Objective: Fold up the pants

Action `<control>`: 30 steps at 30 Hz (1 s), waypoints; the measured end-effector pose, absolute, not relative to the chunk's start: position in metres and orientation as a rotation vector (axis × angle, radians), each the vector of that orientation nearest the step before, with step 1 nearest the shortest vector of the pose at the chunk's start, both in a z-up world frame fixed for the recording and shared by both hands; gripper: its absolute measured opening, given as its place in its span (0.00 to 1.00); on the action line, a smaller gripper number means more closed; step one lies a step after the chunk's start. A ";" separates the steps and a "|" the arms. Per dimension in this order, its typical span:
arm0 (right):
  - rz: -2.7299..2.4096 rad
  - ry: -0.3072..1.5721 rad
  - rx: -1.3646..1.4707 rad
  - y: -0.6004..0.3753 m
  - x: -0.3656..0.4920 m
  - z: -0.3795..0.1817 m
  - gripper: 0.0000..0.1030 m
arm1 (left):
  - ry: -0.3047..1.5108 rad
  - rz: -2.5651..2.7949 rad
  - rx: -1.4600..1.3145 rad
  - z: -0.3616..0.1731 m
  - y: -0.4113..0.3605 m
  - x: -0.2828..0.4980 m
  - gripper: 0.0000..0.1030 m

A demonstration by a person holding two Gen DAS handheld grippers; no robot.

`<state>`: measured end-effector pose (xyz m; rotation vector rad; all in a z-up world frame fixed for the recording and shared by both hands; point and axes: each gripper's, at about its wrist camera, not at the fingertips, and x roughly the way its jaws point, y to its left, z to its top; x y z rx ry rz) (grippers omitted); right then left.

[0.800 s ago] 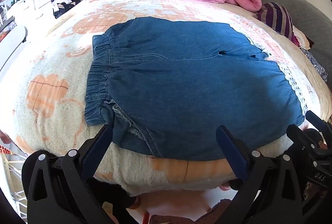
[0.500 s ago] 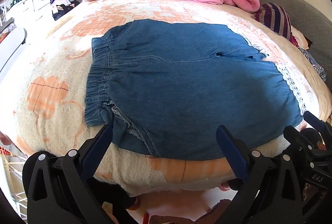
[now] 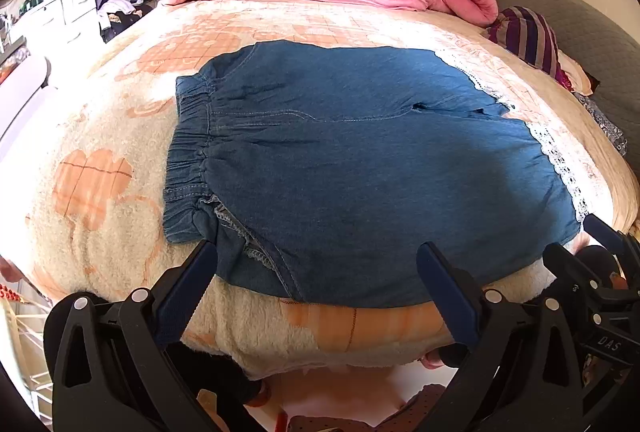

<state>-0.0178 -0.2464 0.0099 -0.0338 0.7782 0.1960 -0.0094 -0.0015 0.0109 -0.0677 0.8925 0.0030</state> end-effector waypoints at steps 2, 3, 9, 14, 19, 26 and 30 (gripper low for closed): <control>0.197 0.779 -0.034 -0.246 -0.018 0.010 0.92 | 0.889 0.002 -0.067 0.011 -0.001 -0.010 0.96; 0.196 0.779 -0.034 -0.246 -0.018 0.010 0.92 | 0.887 0.002 -0.067 0.011 -0.001 -0.010 0.96; 0.199 0.784 -0.032 -0.247 -0.019 0.009 0.92 | 0.885 0.004 -0.061 0.012 -0.002 -0.008 0.96; 0.197 0.785 -0.033 -0.247 -0.019 0.009 0.92 | 0.881 0.003 -0.060 0.012 -0.003 -0.011 0.96; 0.195 0.783 -0.031 -0.248 -0.020 0.010 0.92 | 0.878 0.003 -0.058 0.012 -0.003 -0.012 0.96; 0.192 0.784 -0.033 -0.247 -0.020 0.010 0.92 | 0.879 0.001 -0.059 0.013 -0.003 -0.012 0.96; 0.191 0.784 -0.033 -0.247 -0.020 0.010 0.92 | 0.877 -0.001 -0.057 0.015 -0.004 -0.011 0.96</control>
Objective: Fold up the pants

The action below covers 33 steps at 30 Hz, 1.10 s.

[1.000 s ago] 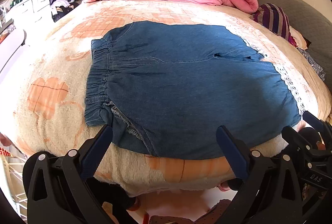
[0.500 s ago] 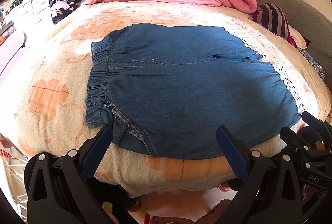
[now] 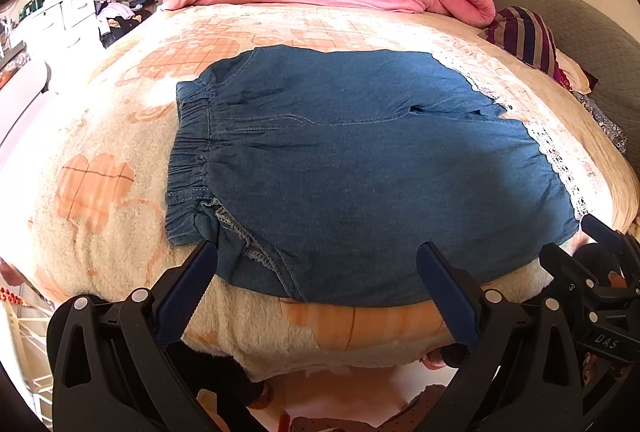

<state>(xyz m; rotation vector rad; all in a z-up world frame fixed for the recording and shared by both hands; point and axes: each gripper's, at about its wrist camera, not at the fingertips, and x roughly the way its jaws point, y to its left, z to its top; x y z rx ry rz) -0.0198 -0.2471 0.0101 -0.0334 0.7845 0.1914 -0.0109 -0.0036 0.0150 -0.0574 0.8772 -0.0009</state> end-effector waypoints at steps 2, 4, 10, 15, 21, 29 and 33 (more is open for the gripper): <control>0.191 0.783 -0.032 -0.247 -0.020 0.010 0.92 | 0.877 -0.001 -0.055 0.012 -0.003 -0.013 0.96; 0.192 0.785 -0.031 -0.247 -0.019 0.009 0.92 | 0.876 -0.002 -0.057 0.012 -0.003 -0.013 0.96; 0.191 0.790 -0.029 -0.247 -0.017 0.008 0.92 | 0.878 -0.006 -0.052 0.011 -0.004 -0.011 0.96; 0.194 0.792 -0.030 -0.247 -0.015 0.006 0.92 | 0.879 -0.020 -0.053 0.009 -0.005 -0.006 0.96; 0.193 0.792 -0.027 -0.255 0.001 0.008 0.92 | 0.875 -0.061 -0.066 0.009 -0.005 0.007 0.96; 0.156 0.775 -0.010 -0.282 0.066 0.026 0.92 | 0.851 -0.055 -0.078 0.021 0.005 0.050 0.96; 0.117 0.772 -0.025 -0.296 0.106 0.033 0.92 | 0.861 -0.045 -0.080 0.024 0.012 0.080 0.96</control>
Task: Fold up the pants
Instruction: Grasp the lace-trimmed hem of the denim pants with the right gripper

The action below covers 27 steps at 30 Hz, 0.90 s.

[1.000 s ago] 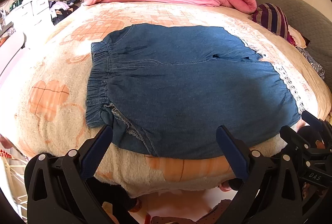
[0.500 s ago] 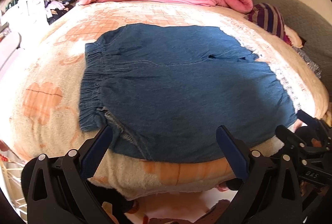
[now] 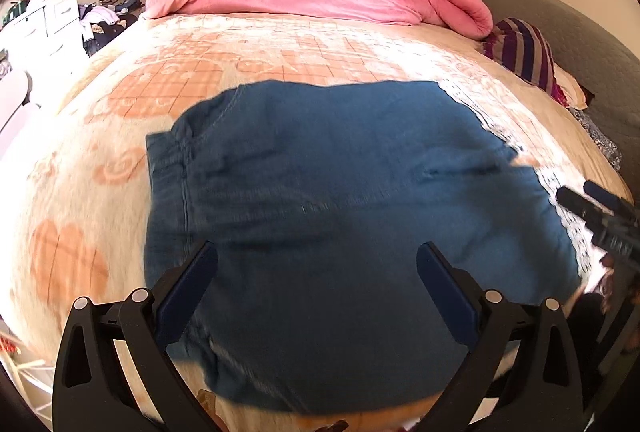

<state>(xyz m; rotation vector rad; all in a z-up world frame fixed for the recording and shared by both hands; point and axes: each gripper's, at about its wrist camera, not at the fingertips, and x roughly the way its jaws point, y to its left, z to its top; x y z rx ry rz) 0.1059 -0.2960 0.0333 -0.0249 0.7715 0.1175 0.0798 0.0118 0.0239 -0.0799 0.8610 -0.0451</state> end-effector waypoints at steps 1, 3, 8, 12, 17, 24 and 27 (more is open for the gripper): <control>0.126 0.785 -0.013 -0.300 0.118 0.034 0.92 | 0.864 -0.041 -0.078 0.024 0.014 0.085 0.96; 0.141 0.805 0.015 -0.308 0.136 0.035 0.92 | 0.880 -0.038 -0.069 0.022 0.018 0.102 0.96; 0.138 0.852 0.023 -0.325 0.193 0.033 0.92 | 0.913 -0.013 -0.065 0.019 0.030 0.145 0.96; 0.133 0.906 0.027 -0.334 0.248 0.024 0.92 | 0.924 0.049 -0.028 0.011 0.041 0.178 0.96; 0.128 0.900 -0.068 -0.333 0.318 0.013 0.92 | 0.963 0.071 -0.001 -0.018 0.058 0.192 0.96; 0.146 0.992 -0.084 -0.326 0.400 -0.017 0.82 | 0.957 0.042 0.007 -0.032 0.062 0.193 0.96; 0.174 1.058 -0.053 -0.326 0.421 -0.032 0.74 | 0.946 0.043 0.011 -0.033 0.061 0.192 0.96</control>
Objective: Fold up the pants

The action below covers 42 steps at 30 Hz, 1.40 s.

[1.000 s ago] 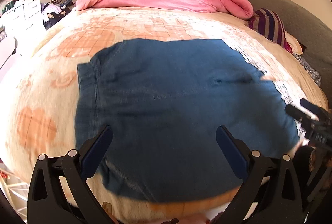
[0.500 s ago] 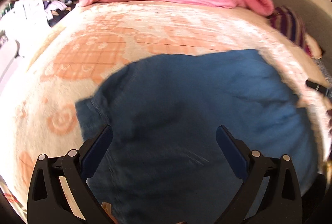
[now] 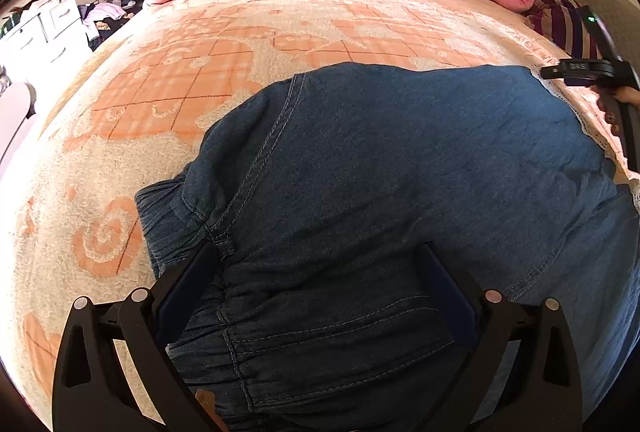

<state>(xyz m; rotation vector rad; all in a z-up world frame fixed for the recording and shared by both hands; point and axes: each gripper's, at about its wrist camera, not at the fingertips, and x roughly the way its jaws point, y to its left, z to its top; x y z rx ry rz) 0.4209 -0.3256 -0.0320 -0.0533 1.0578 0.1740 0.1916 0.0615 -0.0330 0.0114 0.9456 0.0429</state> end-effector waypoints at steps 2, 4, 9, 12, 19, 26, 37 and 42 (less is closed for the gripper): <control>0.233 1.080 -0.034 -0.322 0.423 -0.036 0.43 | 0.940 0.047 0.015 -0.035 0.061 0.192 0.96; 0.308 1.085 -0.030 -0.318 0.421 -0.037 0.22 | 0.937 0.051 0.019 -0.034 0.059 0.191 0.96; 0.281 1.028 -0.072 -0.315 0.422 -0.026 0.08 | 0.929 0.059 0.023 -0.034 0.058 0.188 0.96; 0.233 1.023 -0.079 -0.317 0.434 -0.026 0.08 | 0.927 0.060 0.021 -0.035 0.058 0.188 0.96; 0.170 0.943 -0.068 -0.332 0.417 -0.016 0.52 | 0.926 0.055 0.015 -0.035 0.058 0.187 0.96; 0.212 0.885 0.030 -0.375 0.315 0.022 0.61 | 0.863 0.002 -0.032 -0.013 0.064 0.172 0.96; 0.291 1.013 -0.094 -0.331 0.262 -0.018 0.54 | 0.923 -0.116 -0.067 -0.022 0.055 0.176 0.96; 0.186 1.067 -0.071 -0.351 0.269 -0.039 0.54 | 0.942 -0.115 -0.065 -0.026 0.057 0.180 0.96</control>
